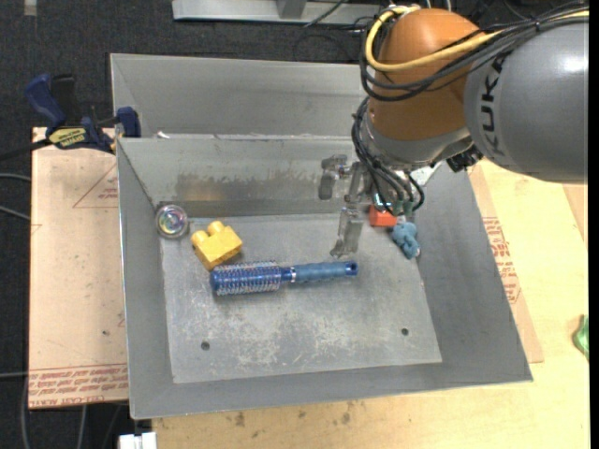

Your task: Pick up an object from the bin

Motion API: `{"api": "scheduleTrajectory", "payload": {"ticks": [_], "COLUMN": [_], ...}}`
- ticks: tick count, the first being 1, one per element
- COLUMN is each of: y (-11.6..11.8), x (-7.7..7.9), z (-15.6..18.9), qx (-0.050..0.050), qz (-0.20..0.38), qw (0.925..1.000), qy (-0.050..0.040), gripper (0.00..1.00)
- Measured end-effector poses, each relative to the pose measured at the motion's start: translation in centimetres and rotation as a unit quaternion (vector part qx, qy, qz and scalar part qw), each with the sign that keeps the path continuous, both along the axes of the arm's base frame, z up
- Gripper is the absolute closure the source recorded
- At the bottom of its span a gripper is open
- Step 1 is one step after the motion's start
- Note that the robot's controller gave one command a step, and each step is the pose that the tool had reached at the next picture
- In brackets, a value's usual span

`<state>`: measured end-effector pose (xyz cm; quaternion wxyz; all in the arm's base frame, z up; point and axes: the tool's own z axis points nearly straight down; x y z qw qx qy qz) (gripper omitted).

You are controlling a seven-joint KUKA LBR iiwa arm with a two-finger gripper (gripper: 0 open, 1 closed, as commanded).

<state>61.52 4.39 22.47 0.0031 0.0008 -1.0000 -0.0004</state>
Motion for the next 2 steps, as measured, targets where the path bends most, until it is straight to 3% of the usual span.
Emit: {"api": "scheduleTrajectory", "payload": {"ticks": [1,2], "y": [-1.09,-1.09], "x": [-2.16,-1.90], "z": [-13.75,-13.28], "qx": [0.000,0.000], "qz": [-0.025,-0.026], "qw": [0.9997,0.9997], "qy": [0.0008,-0.0033], "gripper": [0.00,1.00]}}
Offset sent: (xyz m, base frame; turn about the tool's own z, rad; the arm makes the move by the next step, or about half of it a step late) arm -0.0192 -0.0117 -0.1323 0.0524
